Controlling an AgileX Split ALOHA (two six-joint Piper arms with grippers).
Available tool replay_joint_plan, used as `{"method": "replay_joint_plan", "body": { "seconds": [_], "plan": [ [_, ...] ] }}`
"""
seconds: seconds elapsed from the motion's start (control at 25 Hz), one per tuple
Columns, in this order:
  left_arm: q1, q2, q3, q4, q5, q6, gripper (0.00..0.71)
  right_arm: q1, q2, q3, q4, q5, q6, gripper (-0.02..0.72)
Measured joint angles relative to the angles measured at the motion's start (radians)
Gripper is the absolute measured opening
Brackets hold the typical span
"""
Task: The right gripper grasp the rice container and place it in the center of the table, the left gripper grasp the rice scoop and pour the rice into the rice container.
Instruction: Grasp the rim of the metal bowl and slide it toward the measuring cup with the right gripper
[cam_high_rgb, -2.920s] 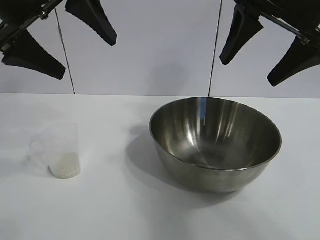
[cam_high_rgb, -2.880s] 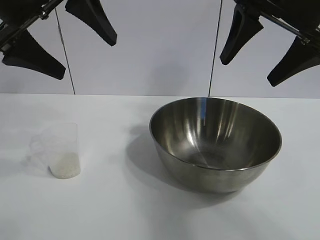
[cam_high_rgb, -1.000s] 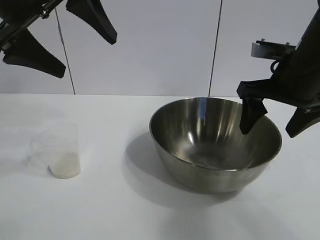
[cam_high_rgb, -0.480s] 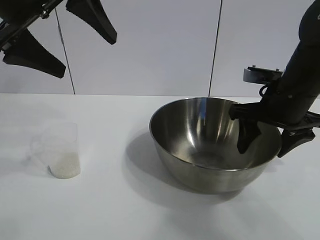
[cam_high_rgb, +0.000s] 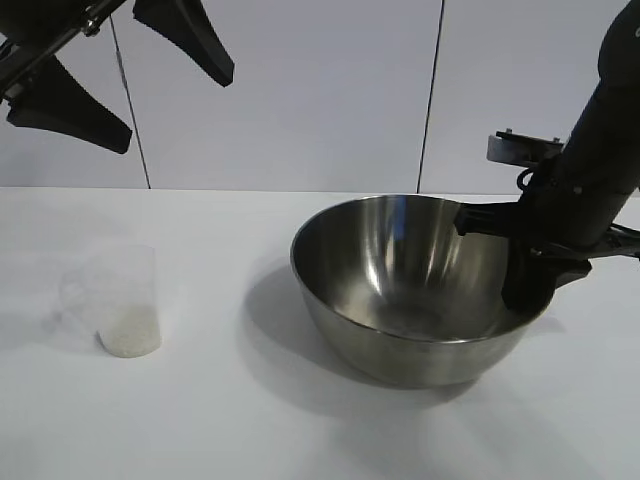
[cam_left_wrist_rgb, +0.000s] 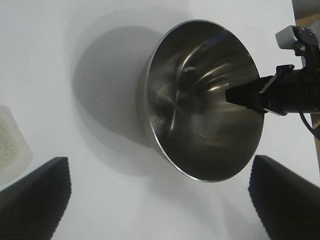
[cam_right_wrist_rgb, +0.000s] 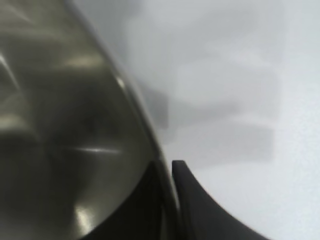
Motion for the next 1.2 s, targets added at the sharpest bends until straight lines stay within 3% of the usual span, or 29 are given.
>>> {"method": "replay_joint_plan", "body": {
  "seconds": [0.28, 0.8, 1.2],
  "plan": [
    [0.0, 0.0, 0.0, 0.0, -0.015, 0.002, 0.694, 0.0, 0.0, 0.001, 0.13, 0.016, -0.101, 0.01],
    [0.0, 0.0, 0.0, 0.0, -0.016, 0.002, 0.694, 0.002, -0.038, 0.001, 0.176, 0.032, -0.128, 0.01],
    [0.0, 0.0, 0.0, 0.0, -0.017, 0.002, 0.694, 0.139, -0.031, 0.001, 0.183, -0.009, -0.112, 0.01]
  ]
}}
